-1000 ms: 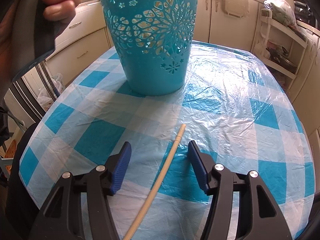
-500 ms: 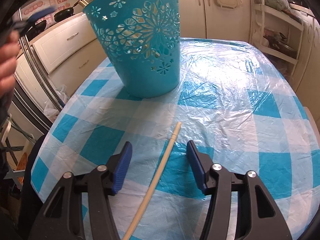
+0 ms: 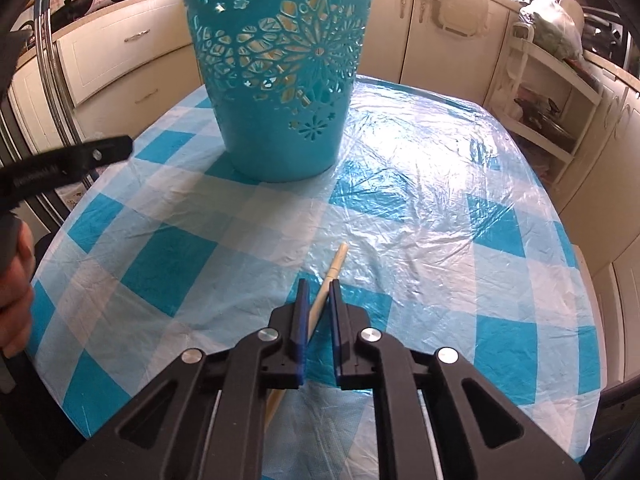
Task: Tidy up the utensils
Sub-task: 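Close the right gripper on the last wooden chopstick and lift it, then carry the chopstick with the right gripper over the teal holder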
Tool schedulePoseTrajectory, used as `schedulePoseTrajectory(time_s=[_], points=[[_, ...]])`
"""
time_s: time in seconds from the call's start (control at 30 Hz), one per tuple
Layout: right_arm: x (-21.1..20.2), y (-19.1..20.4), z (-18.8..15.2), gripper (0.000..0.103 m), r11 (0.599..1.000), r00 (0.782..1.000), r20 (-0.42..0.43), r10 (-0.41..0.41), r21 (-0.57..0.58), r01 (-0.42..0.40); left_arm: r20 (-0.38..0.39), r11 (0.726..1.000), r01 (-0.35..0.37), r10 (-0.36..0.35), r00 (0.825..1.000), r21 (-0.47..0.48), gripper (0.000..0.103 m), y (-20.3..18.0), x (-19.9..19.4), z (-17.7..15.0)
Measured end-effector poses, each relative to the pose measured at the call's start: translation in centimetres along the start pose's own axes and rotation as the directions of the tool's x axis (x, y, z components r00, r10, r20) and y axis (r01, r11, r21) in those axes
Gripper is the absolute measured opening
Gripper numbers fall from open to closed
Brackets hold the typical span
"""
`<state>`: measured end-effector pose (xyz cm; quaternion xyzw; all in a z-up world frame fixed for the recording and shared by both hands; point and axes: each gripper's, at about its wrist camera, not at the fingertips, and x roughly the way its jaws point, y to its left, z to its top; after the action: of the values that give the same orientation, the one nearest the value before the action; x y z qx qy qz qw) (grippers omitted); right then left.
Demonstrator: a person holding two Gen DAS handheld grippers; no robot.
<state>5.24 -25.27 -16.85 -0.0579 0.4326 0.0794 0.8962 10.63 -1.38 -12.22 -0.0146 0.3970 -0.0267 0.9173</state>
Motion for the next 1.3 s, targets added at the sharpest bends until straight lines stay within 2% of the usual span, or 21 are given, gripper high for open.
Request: schedulePoseTrajectory(time_s=[0.23, 0.43, 0.6, 0.77, 0.9, 1.13, 1.23, 1.3], points=[[0.1, -0.8, 0.1, 0.010, 0.997, 0.999, -0.016, 0.047, 0.058, -0.046, -0.062, 0.998, -0.019, 0.022, 0.998, 0.059, 0.093, -2.0, 1.9, -0.6], [0.1, -0.2, 0.1, 0.011, 1.000, 1.000, -0.012, 0.029, 0.006, -0.029, -0.074, 0.993, -0.039, 0.047, 0.996, 0.110, 0.094, -2.9, 2.2, -0.8], [-0.1, -0.8, 0.1, 0.007, 0.997, 0.998, -0.018, 0.067, 0.050, -0.066, -0.081, 0.993, -0.044, 0.053, 0.995, 0.114, 0.094, -3.1, 2.2, -0.9], [0.1, -0.1, 0.2, 0.007, 0.999, 0.999, -0.026, 0.033, -0.006, -0.033, -0.093, 0.992, -0.046, 0.057, 0.994, 0.119, 0.094, -3.1, 2.6, -0.9], [-0.2, -1.2, 0.2, 0.006, 0.995, 0.996, -0.022, 0.084, 0.061, -0.082, -0.095, 0.991, -0.048, 0.061, 0.994, 0.127, 0.094, -3.3, 2.6, -1.0], [-2.8, -3.6, 0.9, 0.006, 0.968, 0.981, 0.078, 0.177, 0.166, -0.188, -0.100, 0.991, -0.047, 0.060, 0.993, 0.123, 0.094, -3.3, 2.7, -1.0], [-4.5, -4.2, 1.5, 0.006, 0.951, 0.962, 0.160, 0.222, 0.183, -0.250, -0.109, 0.992, -0.044, 0.058, 0.992, 0.122, 0.094, -3.3, 3.0, -0.9], [-6.1, -4.6, 2.3, 0.006, 0.941, 0.942, 0.233, 0.243, 0.179, -0.287, -0.116, 0.992, -0.043, 0.057, 0.992, 0.118, 0.094, -3.1, 3.2, -0.9]])
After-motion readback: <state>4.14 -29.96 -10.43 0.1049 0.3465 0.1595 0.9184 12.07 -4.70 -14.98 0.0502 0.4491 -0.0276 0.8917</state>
